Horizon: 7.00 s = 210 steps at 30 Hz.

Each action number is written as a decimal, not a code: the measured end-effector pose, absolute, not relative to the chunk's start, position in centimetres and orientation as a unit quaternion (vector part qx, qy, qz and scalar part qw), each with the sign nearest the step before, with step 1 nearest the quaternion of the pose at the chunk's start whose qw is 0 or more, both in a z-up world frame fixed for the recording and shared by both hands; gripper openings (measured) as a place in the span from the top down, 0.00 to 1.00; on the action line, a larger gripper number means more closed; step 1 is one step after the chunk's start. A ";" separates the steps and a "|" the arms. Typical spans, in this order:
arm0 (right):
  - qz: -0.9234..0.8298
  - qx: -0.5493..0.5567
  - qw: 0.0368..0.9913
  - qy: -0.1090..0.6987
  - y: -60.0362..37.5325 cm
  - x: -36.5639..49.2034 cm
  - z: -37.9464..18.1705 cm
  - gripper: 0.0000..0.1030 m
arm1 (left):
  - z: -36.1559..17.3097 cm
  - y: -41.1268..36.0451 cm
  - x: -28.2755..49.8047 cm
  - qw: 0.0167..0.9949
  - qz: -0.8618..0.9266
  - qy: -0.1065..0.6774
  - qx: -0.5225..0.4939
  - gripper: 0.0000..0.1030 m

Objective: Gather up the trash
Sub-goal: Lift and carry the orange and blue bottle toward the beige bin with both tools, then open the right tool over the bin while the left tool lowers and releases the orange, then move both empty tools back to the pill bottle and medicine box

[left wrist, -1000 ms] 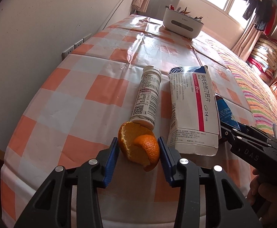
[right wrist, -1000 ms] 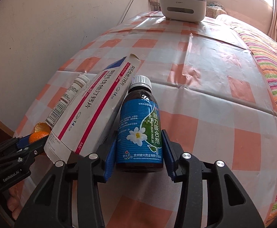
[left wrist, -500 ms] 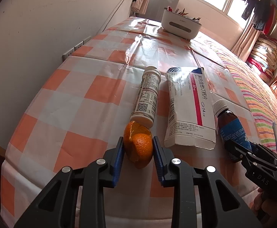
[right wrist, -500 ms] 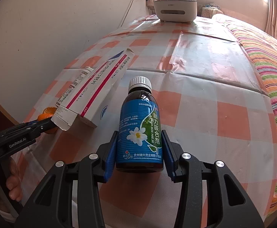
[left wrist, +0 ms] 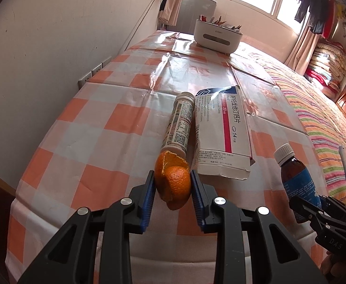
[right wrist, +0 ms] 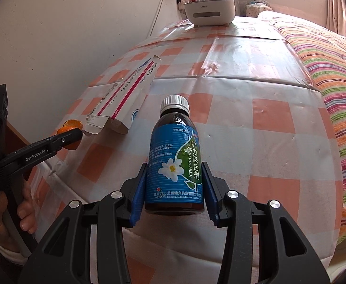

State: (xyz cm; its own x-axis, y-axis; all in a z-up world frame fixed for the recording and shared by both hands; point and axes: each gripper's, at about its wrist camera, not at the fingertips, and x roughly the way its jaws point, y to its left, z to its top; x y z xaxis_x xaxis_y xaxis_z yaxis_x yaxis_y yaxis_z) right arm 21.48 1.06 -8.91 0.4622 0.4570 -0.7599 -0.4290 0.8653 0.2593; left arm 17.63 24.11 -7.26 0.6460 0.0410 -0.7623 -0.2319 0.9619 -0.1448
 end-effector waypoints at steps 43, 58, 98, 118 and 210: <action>0.207 0.021 0.894 0.397 -8.7 14.5 -5.9 0.59 | -4.5 9.1 12.8 0.919 -0.076 0.384 -0.041 0.72; 0.179 0.037 0.903 0.388 -13.5 12.0 -5.8 0.59 | -5.3 3.4 12.0 0.911 -0.123 0.392 -0.011 0.72; 0.100 0.098 0.934 0.330 -24.3 5.3 -4.1 0.59 | -5.6 -7.7 8.8 0.894 -0.208 0.394 0.046 0.72; 0.053 0.133 0.941 0.308 -28.4 3.2 -4.3 0.55 | -7.4 -12.7 7.8 0.871 -0.254 0.418 0.053 0.72; 0.239 0.031 0.884 0.401 4.2 22.4 -5.7 0.29 | -5.7 25.8 15.7 0.900 0.149 0.399 -0.093 0.30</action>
